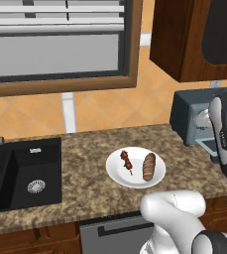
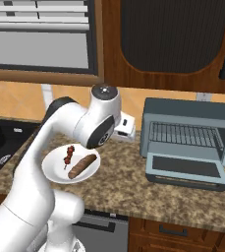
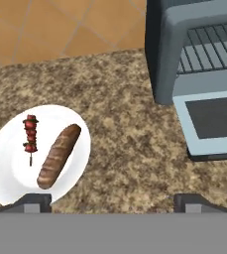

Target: Pick up the kebab skewer and baguette bread, and place them inside the toaster oven. Close the toaster oven door and start by setting the timer.

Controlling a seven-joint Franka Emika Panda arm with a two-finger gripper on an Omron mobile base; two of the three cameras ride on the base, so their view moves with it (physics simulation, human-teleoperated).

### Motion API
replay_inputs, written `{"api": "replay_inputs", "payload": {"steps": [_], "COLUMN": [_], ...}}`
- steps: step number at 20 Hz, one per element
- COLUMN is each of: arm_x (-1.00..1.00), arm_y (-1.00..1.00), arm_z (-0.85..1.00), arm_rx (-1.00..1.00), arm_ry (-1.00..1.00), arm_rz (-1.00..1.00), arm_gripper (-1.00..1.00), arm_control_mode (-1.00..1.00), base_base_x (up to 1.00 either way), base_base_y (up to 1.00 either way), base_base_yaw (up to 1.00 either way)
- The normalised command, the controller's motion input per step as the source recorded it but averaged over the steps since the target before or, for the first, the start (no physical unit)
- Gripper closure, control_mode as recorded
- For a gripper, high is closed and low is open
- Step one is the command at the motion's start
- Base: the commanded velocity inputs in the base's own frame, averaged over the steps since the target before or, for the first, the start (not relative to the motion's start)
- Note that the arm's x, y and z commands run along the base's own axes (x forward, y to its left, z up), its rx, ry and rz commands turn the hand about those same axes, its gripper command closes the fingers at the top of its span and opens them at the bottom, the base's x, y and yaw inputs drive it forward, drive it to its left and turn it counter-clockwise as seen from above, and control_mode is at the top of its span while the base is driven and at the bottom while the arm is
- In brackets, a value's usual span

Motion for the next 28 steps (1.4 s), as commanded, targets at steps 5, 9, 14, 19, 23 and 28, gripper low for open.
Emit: {"api": "replay_inputs", "payload": {"steps": [5, 9, 14, 19, 23, 28], "arm_x": [-0.04, 0.00, 0.04, 0.01, 0.36, 0.53], "arm_y": [-0.75, -0.59, -0.58, -0.52, -0.16, -0.31], "arm_z": [-0.35, -0.30, -0.18, -0.21, -0.11, -0.17], "arm_rx": [-0.03, -0.04, 0.00, 0.00, 0.00, 0.00], "arm_ry": [-0.16, -0.14, -0.13, -0.14, -0.09, -0.06], "arm_rz": [-0.10, -0.11, -0.10, -0.05, 0.00, 0.00], "arm_gripper": [-1.00, -1.00, -1.00, -1.00, -1.00, -1.00], "arm_control_mode": [-1.00, -1.00, -1.00, -1.00, -1.00, -1.00], "base_base_x": [0.00, 0.00, 0.00, 0.00, 0.00, 0.00], "base_base_y": [0.00, 0.00, 0.00, 0.00, 0.00, 0.00], "base_base_yaw": [0.00, 0.00, 0.00, 0.00, 0.00, 0.00]}}
